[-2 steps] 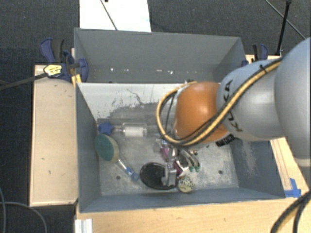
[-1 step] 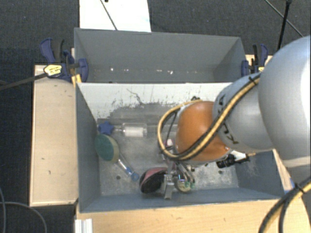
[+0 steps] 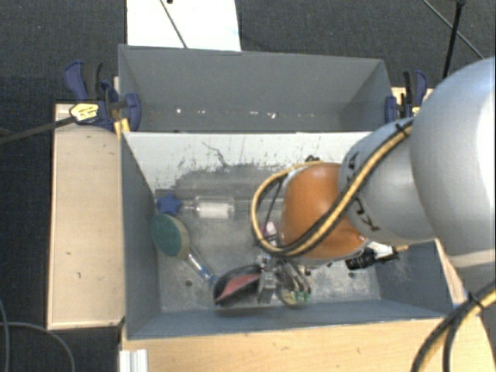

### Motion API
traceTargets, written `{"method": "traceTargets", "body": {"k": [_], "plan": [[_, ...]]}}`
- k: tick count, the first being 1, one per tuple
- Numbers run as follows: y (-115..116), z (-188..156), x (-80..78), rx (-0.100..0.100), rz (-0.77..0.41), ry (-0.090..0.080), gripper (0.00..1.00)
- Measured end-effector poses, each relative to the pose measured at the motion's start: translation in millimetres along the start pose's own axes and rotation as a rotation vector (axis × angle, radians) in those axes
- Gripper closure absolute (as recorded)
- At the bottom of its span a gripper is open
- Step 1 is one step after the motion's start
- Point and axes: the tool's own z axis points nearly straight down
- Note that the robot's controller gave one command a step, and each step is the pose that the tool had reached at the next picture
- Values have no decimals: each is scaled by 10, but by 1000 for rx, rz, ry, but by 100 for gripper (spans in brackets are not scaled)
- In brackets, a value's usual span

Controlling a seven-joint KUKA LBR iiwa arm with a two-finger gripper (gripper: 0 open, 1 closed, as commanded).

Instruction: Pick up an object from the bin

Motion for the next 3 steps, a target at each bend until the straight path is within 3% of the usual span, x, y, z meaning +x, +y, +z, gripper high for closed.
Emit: {"method": "traceTargets", "body": {"k": [1, 2, 3], "plan": [[-61, -1914, -255, -3, 55, -12, 100], [103, -886, -131, 1, 189, 5, 100], [-246, -337, -522, 2, 49, 2, 100]]}}
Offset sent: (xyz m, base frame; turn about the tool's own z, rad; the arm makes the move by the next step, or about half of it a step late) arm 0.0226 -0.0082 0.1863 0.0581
